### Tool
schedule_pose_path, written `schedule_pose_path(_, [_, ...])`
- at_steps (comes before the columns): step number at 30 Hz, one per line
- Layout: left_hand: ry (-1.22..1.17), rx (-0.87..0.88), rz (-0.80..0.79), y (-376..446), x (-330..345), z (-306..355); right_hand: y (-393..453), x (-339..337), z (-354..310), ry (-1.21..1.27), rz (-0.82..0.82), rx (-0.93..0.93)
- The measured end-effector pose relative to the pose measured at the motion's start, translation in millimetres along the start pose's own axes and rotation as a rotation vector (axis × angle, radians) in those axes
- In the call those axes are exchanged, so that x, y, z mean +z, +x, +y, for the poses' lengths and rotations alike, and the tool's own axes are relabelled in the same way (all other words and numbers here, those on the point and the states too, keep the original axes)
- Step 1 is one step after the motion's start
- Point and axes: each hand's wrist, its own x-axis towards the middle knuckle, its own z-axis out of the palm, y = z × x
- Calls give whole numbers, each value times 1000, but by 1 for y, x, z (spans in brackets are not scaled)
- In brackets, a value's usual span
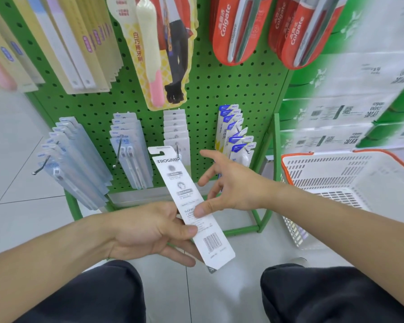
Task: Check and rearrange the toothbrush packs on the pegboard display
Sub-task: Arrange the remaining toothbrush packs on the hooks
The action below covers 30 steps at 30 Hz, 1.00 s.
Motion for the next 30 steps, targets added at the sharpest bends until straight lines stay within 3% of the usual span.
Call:
schedule_pose_path(6, [58, -65, 52, 1, 0, -7, 5, 11, 3, 101, -153, 41])
schedule_pose_path(11, [47, -28, 262, 0, -7, -9, 4, 14, 5, -150, -373, 44])
schedule_pose_path(13, [25, -17, 300, -2, -10, -11, 4, 17, 6, -105, -394, 57])
schedule_pose_path(22, [137, 17, 230, -15, -18, -12, 1, 24, 2, 139, -402, 34])
schedule_pose_path(30, [369, -49, 40, -18, -15, -18, 7, 9, -12, 197, -178, -33])
